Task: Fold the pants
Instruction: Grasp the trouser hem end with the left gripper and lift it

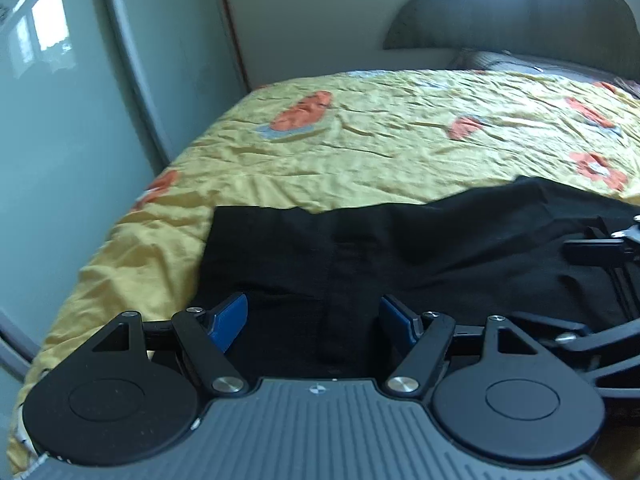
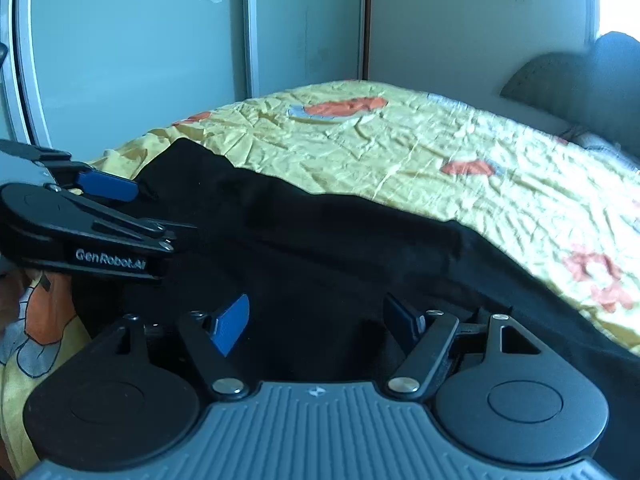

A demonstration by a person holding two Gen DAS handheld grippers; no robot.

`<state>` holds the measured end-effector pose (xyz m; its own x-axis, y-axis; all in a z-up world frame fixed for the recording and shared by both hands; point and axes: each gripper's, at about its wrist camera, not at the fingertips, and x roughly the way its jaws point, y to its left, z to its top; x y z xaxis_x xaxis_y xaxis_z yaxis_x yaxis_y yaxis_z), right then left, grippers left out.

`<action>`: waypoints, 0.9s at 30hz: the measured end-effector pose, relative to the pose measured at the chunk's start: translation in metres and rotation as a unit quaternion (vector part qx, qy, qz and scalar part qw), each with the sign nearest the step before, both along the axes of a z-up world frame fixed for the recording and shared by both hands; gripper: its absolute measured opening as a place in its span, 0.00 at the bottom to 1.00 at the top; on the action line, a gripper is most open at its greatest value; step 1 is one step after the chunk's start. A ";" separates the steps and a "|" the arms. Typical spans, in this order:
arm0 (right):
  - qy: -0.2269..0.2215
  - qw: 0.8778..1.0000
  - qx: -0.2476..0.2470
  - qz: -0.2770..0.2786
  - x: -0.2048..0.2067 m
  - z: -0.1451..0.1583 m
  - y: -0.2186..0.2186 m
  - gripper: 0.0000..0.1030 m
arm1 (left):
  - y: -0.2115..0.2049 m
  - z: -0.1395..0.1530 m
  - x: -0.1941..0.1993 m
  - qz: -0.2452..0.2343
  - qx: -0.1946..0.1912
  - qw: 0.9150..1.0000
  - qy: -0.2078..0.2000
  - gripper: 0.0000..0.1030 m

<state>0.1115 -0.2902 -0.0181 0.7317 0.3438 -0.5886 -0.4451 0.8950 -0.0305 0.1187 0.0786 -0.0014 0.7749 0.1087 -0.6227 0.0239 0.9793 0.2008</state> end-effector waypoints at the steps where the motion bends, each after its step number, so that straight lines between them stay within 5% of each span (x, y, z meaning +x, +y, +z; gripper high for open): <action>1: -0.009 1.000 -0.007 0.001 -0.004 0.002 0.003 0.72 | 0.009 0.002 -0.001 0.007 -0.014 1.000 -0.001 0.74; 4: -0.049 0.998 -0.029 0.022 -0.019 0.012 0.019 0.72 | 0.048 0.010 -0.004 0.046 -0.088 0.995 0.011 0.73; 11: -0.106 0.982 -0.064 0.145 -0.049 0.016 0.084 0.72 | 0.120 0.019 -0.012 0.140 -0.212 0.965 0.059 0.71; 17: -0.188 0.940 -0.203 0.200 -0.066 -0.007 0.139 0.70 | 0.147 0.017 -0.019 0.139 -0.308 0.937 0.092 0.70; 22: -0.219 0.911 -0.281 0.205 -0.075 -0.028 0.155 0.56 | 0.151 0.012 -0.017 0.124 -0.365 0.916 0.107 0.70; 27: -0.262 0.877 -0.341 0.215 -0.075 -0.046 0.166 0.27 | 0.151 -0.002 -0.010 0.108 -0.445 0.878 0.139 0.71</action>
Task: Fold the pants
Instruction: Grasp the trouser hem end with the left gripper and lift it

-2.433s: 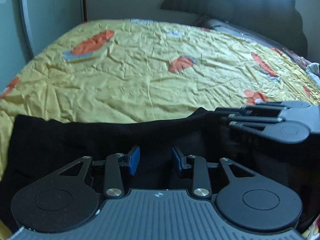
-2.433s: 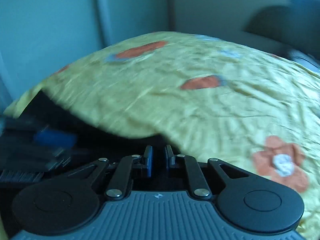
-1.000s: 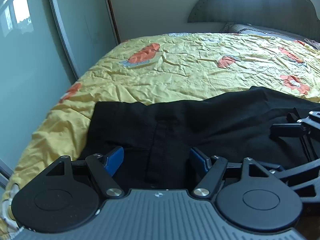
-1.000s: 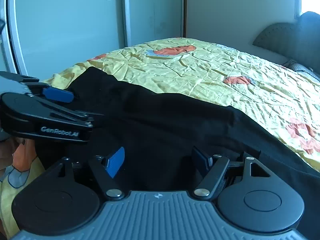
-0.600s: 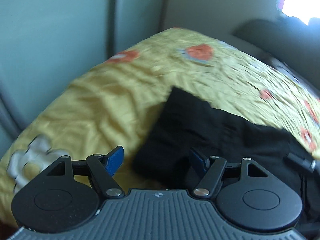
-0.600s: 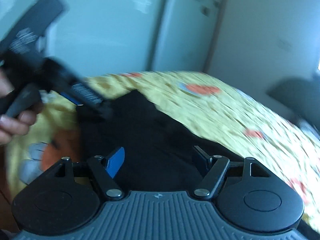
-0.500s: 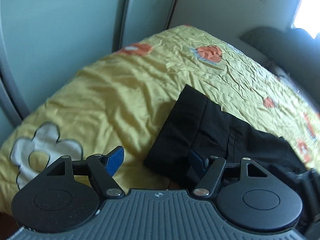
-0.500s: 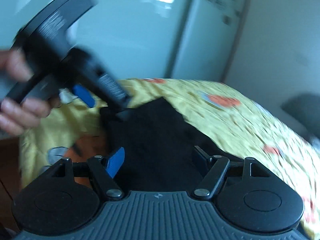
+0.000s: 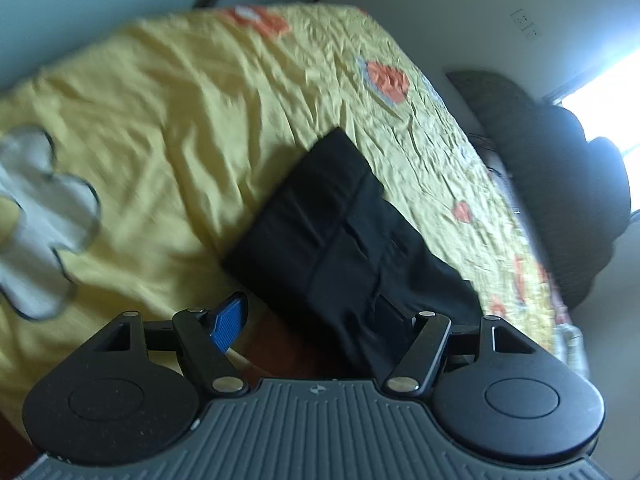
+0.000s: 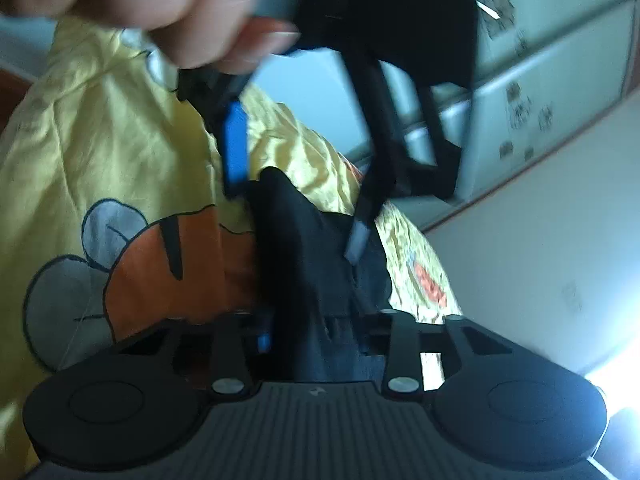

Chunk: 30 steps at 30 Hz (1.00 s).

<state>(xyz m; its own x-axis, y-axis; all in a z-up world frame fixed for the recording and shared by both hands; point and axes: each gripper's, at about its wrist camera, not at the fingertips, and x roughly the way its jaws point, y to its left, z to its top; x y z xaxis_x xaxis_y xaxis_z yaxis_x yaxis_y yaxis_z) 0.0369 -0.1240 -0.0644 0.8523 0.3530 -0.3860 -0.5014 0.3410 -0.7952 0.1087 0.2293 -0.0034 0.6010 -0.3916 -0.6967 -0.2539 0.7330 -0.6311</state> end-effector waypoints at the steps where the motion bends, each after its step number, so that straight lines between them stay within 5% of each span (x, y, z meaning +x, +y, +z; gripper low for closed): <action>1: -0.004 1.000 -0.004 0.007 0.001 -0.003 0.005 0.20 | 0.000 -0.004 0.002 0.000 -0.022 1.000 0.004 0.71; 5: 0.040 0.996 0.081 0.003 0.009 0.017 -0.008 0.14 | 0.000 -0.017 0.013 0.006 -0.082 0.997 0.004 0.71; 10: 0.163 0.954 0.251 -0.030 0.043 0.066 -0.052 0.12 | 0.003 -0.028 0.036 0.033 -0.148 0.988 -0.019 0.73; 14: 0.280 0.927 0.249 -0.001 0.055 0.075 -0.070 0.13 | -0.001 -0.034 0.050 0.034 -0.146 0.989 -0.018 0.69; 18: 0.333 0.885 0.323 0.031 0.061 0.098 -0.100 0.13 | -0.003 -0.031 0.055 0.020 -0.117 0.993 -0.026 0.57; 23: 0.331 0.888 0.305 -0.088 0.098 0.065 -0.100 0.14 | -0.010 -0.025 0.060 0.008 -0.051 0.998 -0.030 0.36; 25: 0.337 0.886 0.304 -0.093 0.101 0.051 -0.099 0.15 | -0.013 -0.022 0.060 0.003 -0.017 0.999 -0.036 0.27; 30: 0.317 0.874 0.353 -0.105 0.101 0.059 -0.105 0.16 | -0.030 -0.013 0.054 -0.005 0.063 0.996 -0.066 0.24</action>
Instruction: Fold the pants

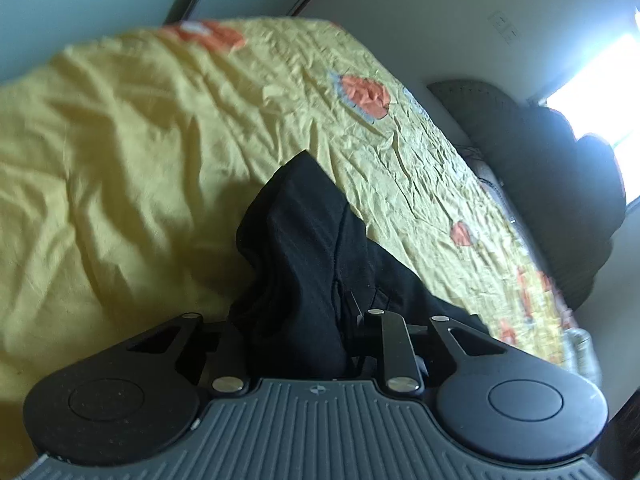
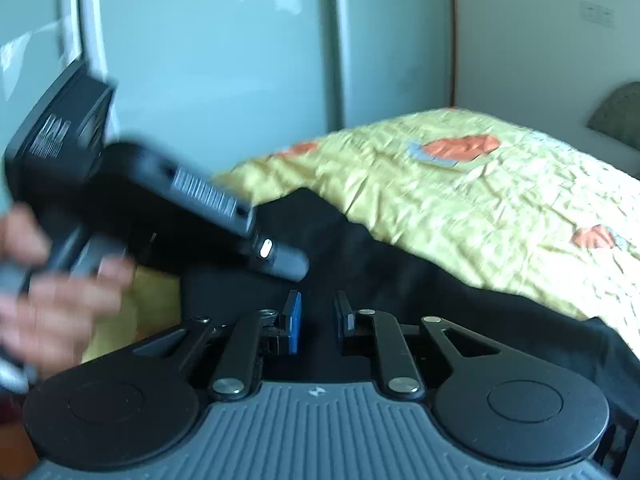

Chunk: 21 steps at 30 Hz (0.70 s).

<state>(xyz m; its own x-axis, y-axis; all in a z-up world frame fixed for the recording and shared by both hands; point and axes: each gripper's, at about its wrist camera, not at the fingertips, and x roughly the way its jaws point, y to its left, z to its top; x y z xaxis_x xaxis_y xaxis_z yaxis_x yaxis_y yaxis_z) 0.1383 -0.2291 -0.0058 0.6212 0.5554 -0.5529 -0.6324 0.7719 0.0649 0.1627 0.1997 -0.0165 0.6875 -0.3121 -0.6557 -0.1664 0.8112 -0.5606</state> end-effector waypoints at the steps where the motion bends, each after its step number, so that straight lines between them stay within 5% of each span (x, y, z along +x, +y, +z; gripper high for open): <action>1: 0.003 1.000 0.001 -0.002 0.004 0.000 0.001 0.16 | -0.005 0.002 -0.002 0.001 0.019 1.000 -0.007 0.24; 10: 0.018 0.999 0.039 -0.012 0.028 0.005 0.010 0.16 | -0.057 0.036 -0.035 0.009 0.163 0.983 -0.085 0.19; 16: 0.007 0.995 0.100 -0.027 0.008 0.015 -0.022 0.16 | -0.109 0.057 -0.063 -0.009 0.218 0.964 -0.154 0.19; 21: -0.008 0.989 0.139 -0.051 -0.011 0.024 -0.056 0.16 | -0.140 0.068 -0.073 -0.030 0.224 0.957 -0.182 0.19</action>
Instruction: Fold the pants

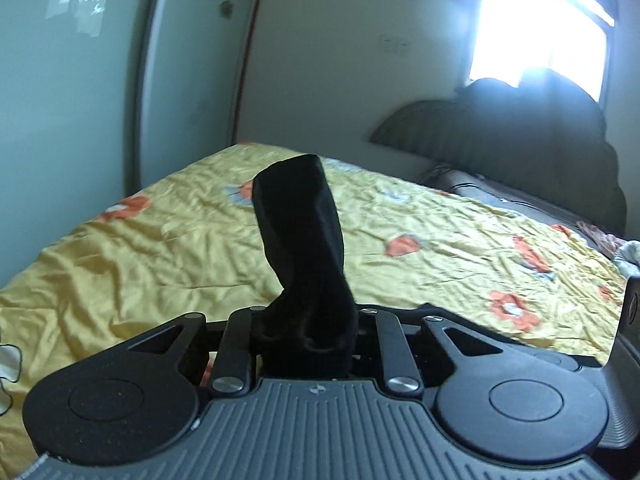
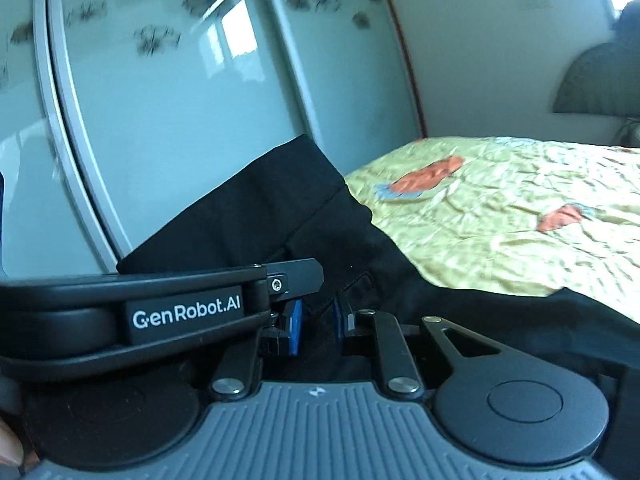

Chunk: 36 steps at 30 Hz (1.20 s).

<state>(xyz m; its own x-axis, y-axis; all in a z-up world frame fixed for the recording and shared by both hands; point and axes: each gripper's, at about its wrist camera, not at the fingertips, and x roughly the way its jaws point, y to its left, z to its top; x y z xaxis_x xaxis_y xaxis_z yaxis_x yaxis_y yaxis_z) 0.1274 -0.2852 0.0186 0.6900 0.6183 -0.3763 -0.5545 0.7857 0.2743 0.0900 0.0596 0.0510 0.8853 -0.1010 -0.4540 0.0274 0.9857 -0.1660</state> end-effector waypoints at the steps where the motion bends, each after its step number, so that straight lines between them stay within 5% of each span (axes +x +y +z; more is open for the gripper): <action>1: -0.002 1.000 0.009 -0.004 -0.002 0.001 -0.006 0.16 | -0.006 0.002 0.000 -0.005 0.002 1.000 -0.002 0.19; 18: -0.046 0.993 0.068 -0.087 -0.053 0.013 -0.109 0.16 | -0.118 0.014 -0.019 -0.095 0.061 0.993 -0.043 0.19; 36: -0.041 0.977 0.089 -0.191 -0.094 -0.007 -0.203 0.16 | -0.226 -0.006 -0.039 -0.209 0.100 0.972 -0.045 0.20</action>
